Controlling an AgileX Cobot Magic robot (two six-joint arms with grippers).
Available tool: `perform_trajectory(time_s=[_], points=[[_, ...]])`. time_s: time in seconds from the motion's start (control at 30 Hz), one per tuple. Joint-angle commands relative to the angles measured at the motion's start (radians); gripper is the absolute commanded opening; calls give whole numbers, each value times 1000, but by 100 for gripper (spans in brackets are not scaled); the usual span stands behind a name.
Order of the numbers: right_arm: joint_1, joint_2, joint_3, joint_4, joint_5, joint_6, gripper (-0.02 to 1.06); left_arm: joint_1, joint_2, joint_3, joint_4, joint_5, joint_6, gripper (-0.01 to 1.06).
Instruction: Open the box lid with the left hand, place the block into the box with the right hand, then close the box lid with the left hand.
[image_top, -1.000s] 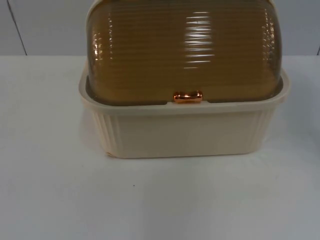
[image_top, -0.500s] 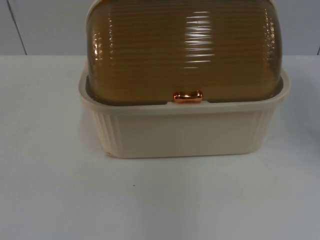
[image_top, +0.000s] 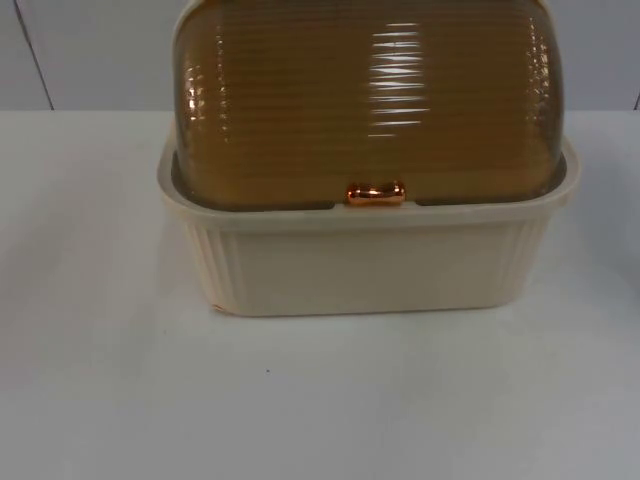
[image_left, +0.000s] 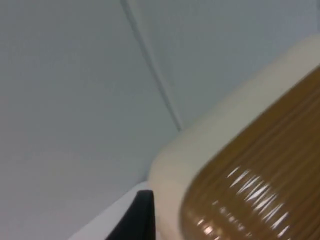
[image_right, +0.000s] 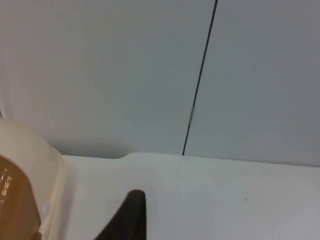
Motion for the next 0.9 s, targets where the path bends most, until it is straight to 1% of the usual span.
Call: perform_trajectory(time_s=[0.0,0.07,0.1,0.23,0.27,0.3,0.4,0.43,0.5,0.53,0.57,0.7,0.87], points=[[-4,1,-4,-6,10,1,105,-48,44,-25,19,-23,18,105],[-4,1,-4,-6,13,1,105,-91,90,-57,101,1,47,105],[-4,1,-4,-6,13,1,105,-91,90,-57,101,1,47,105],[-4,-1,-4,-6,38,1,105,-170,173,-116,250,52,88,105],[-4,-1,-4,-6,43,1,105,-190,190,-123,291,55,95,105],[-4,-1,-4,-6,43,1,105,-190,190,-123,291,55,95,105],[-4,-1,-4,-6,59,1,105,-248,226,-136,373,61,108,105],[-4,-1,-4,-6,59,-4,105,-280,251,-136,411,71,110,105],[-4,-1,-4,-8,59,-7,105,-322,282,-136,449,98,110,105],[-4,-1,-4,-8,59,-7,105,-322,282,-136,449,98,110,105],[-4,-1,-4,-20,59,-7,105,-349,312,-136,490,133,110,105],[-4,-1,-4,-61,53,-7,105,-417,408,-136,559,190,110,105],[-4,-1,-4,-61,53,-7,105,-440,483,-136,559,195,63,105]])
